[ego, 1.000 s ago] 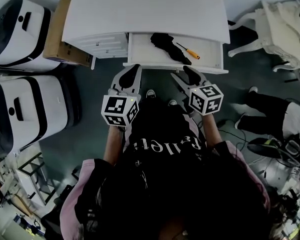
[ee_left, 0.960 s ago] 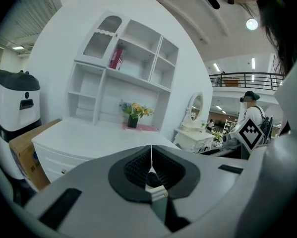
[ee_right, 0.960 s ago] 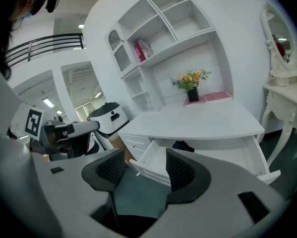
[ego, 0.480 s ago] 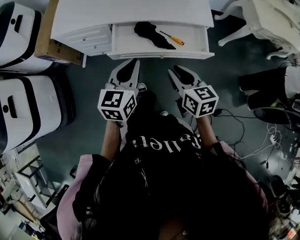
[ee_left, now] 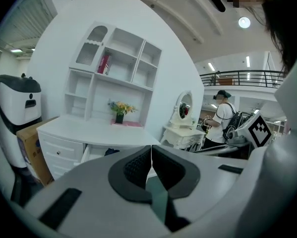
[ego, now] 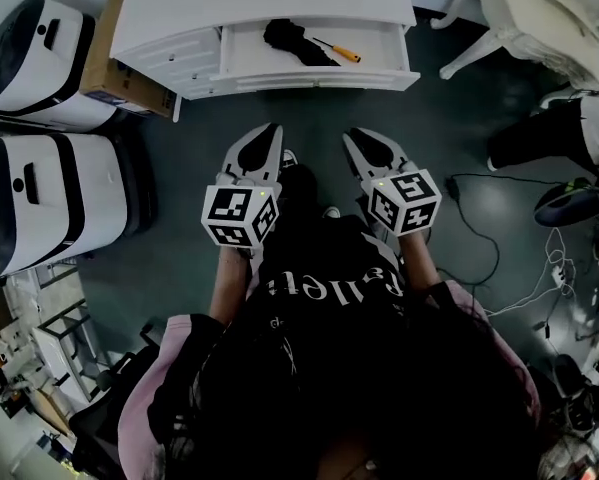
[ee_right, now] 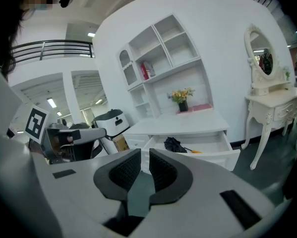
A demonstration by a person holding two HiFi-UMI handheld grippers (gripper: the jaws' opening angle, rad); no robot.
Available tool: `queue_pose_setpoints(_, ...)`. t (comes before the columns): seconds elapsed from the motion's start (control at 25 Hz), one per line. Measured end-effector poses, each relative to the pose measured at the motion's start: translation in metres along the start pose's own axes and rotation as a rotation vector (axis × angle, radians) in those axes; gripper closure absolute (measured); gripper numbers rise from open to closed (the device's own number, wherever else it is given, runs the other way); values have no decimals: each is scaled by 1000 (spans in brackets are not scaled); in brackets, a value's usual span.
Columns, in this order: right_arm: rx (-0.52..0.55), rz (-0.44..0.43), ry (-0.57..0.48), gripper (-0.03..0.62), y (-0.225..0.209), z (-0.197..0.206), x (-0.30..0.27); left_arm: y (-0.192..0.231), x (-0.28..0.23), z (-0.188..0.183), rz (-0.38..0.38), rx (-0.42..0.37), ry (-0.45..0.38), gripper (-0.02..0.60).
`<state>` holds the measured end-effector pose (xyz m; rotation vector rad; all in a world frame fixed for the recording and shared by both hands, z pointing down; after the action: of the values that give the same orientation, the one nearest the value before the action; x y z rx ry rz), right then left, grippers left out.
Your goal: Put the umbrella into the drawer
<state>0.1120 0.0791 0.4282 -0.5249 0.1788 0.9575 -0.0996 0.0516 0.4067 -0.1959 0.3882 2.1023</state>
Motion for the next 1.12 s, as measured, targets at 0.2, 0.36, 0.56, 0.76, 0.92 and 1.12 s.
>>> queue_pose_setpoints(0.2,10,-14,-4,527,12,18,27,-22,30,13,-19,-8,-3,565)
queue_pose_setpoints(0.36,36,-32,8,531,19,28,40,-41,44,23,-4,-19,1,565)
queue_pose_setpoints(0.56,54,-48,11,534,25,35,54,-60,52,28,15,-35,5,565)
queue_pose_setpoints(0.76,62,-50,18,534,26,41,64,-72,55,29,28,-44,0,565)
queue_pose_setpoints(0.92,58,-52,20,534,26,44,68,-77,55,30,40,-52,3,565)
queue_pose_setpoints(1.12,52,-55,22,534,27,47,71,-82,55,30,50,-62,6,565)
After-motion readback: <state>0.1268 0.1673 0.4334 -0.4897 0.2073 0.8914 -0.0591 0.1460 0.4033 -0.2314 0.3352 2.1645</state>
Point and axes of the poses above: the fingertips, and each gripper's own axes: x backward along the fingers, y to its left, z out of its underside, the point moved 8 cm from there along x, backward along the fingers, and after that the axes turned 6 degrees about -z, right-handed, at the moved point
